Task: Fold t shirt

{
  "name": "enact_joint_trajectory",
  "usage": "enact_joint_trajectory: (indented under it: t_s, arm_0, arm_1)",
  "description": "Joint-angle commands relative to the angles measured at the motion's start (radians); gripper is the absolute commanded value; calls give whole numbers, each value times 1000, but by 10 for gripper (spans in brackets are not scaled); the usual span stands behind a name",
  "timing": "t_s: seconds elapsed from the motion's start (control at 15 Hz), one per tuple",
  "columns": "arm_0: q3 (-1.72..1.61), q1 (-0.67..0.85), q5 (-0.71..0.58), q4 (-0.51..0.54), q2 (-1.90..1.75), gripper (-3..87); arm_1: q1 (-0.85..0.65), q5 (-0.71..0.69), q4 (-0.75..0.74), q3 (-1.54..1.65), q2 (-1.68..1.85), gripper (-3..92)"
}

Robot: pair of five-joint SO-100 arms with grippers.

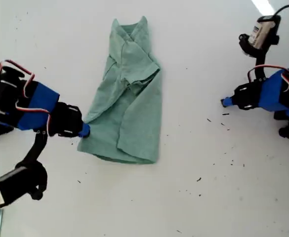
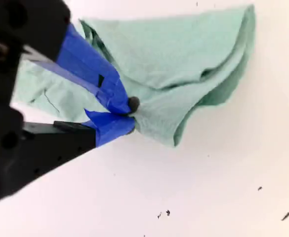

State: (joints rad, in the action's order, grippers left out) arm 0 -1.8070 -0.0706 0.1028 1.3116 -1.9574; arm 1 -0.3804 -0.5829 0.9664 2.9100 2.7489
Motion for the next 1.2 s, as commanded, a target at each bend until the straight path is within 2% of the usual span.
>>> enact_joint_trajectory:
  t_s: [0.0,0.13,0.27,0.33,0.53,0.6,0.67,0.73,0.93,1.0,1.07,1.13]
  arm_0:
    - [187,25,-49,11,71,-2]
    - [468,-12,-117,9,307,-2]
    - [937,-40,-204,38,696,-2]
    - [966,-35,-239,-64,788,-3]
    - [973,8,-302,-276,976,3]
    - [974,14,-344,-339,1002,203]
    - [974,25,-345,-339,988,278]
    - [965,32,-345,-296,897,297]
    - [848,110,-345,-98,489,305]
    - [686,144,-337,-66,336,297]
    - [433,172,-325,-95,155,292]
    - [101,190,-302,-204,-69,276]
  arm_1:
    - [3,8,-3,14,29,25]
    - [2,11,20,35,92,25]
    - [-2,12,31,46,123,25]
    - [-2,12,31,46,123,25]
    - [3,12,29,46,121,25]
    - [3,12,29,46,121,25]
    - [3,12,29,46,121,25]
    - [3,14,29,48,121,25]
    - [3,15,29,48,121,25]
    - [3,15,29,48,121,25]
    - [3,15,29,48,121,25]
    - [3,15,29,48,121,25]
